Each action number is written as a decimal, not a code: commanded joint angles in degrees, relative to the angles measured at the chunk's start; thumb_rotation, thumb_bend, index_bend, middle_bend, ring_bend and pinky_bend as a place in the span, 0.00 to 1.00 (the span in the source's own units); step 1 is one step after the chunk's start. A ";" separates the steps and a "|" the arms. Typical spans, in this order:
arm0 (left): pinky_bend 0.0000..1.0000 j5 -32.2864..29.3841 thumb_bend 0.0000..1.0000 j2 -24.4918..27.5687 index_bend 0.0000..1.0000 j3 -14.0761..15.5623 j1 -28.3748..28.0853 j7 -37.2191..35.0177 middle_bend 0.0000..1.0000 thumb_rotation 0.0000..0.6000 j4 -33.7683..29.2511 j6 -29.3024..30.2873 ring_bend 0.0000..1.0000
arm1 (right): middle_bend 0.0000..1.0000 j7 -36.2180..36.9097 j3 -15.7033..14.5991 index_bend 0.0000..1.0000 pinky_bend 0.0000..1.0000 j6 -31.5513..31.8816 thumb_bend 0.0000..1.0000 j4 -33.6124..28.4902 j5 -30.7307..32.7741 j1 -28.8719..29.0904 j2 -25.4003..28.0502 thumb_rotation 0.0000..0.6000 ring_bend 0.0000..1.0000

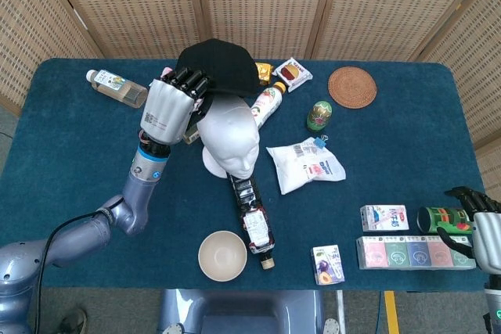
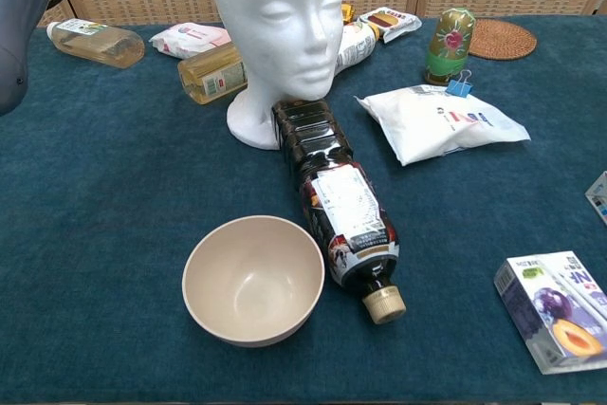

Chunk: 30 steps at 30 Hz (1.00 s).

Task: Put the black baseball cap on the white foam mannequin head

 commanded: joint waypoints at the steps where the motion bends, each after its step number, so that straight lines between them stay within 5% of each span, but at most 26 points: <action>1: 0.78 1.71 0.55 0.63 0.78 1.56 0.81 0.06 0.57 1.00 -1.00 1.50 0.55 | 0.28 0.13 0.03 0.29 0.32 -0.09 0.24 0.15 0.00 0.04 -0.10 1.00 0.28; 11: 0.78 6.48 0.53 3.16 0.78 6.42 3.45 2.82 0.57 1.00 -4.36 4.00 0.55 | 0.28 0.08 0.12 0.29 0.32 -0.77 0.24 0.36 -0.20 0.50 -0.49 1.00 0.28; 30: 0.78 10.33 0.52 5.61 0.78 11.00 6.81 13.43 0.57 1.00 -12.08 2.52 0.55 | 0.28 1.09 0.07 0.29 0.32 -0.83 0.24 1.02 -0.29 0.38 -0.64 1.00 0.28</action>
